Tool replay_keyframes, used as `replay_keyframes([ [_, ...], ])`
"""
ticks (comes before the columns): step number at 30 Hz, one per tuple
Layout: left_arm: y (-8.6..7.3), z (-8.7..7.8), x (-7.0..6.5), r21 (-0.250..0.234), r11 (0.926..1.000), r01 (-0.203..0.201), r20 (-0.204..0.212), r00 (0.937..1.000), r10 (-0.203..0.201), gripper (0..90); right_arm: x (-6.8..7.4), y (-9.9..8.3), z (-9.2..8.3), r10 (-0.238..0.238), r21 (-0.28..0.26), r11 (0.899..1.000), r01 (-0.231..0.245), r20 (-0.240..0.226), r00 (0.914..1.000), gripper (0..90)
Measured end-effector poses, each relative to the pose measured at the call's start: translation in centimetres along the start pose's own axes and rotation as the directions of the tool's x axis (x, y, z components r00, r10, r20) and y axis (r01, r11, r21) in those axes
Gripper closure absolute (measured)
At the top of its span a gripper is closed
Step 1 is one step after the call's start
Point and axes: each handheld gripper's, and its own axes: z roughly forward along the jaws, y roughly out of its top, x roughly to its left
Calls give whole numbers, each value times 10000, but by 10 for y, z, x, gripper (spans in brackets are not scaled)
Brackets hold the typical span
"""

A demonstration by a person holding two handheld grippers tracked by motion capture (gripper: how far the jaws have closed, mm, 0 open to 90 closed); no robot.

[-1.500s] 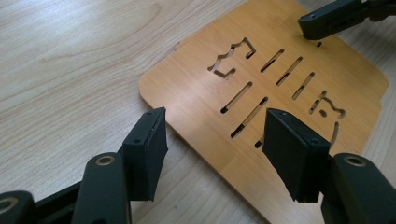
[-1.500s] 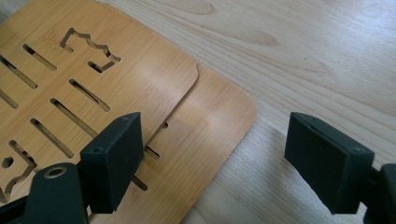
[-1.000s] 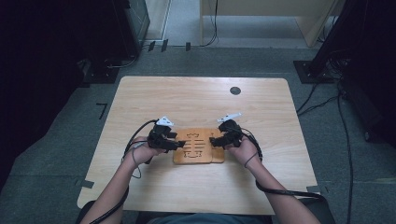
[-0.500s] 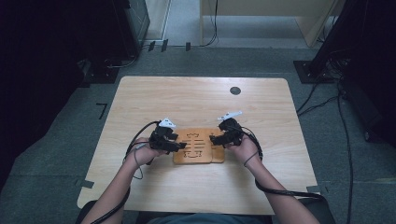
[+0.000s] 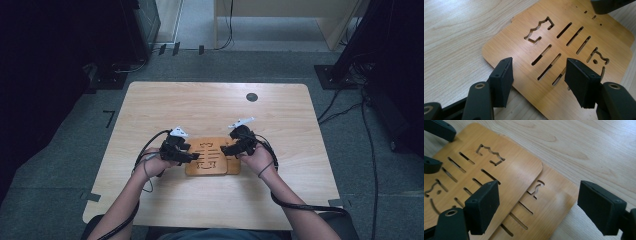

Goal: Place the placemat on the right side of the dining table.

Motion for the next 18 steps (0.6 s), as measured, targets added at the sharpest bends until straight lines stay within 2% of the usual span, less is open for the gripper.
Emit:
replay_keyframes([
  [4,-1,2,0,76,10000,50,3,10000,-50,387,1,3,-3,140,260,9996,-135,-204,9997,175],
  [10,-2,2,1,75,9999,67,25,10000,-67,387,-1,6,-5,942,809,9924,-924,-191,9954,302],
  [12,-2,2,1,69,9999,103,45,9999,-103,386,-2,8,-5,1387,959,9862,-1353,-302,9899,360],
  [13,-2,2,1,65,9999,101,44,9999,-101,386,-2,9,-5,1756,1107,9791,-1706,-371,9838,384],
  [14,-2,2,1,62,9999,102,32,9999,-103,383,-2,10,-3,2284,1394,9656,-2197,-494,9723,428],
  [15,-2,2,1,74,9999,80,28,10000,-80,383,-2,10,-3,2284,1394,9656,-2197,-494,9723,428],
  [18,-2,3,1,69,10000,56,29,10000,-56,381,-2,10,-1,2614,1700,9535,-2490,-540,9637,472],
])
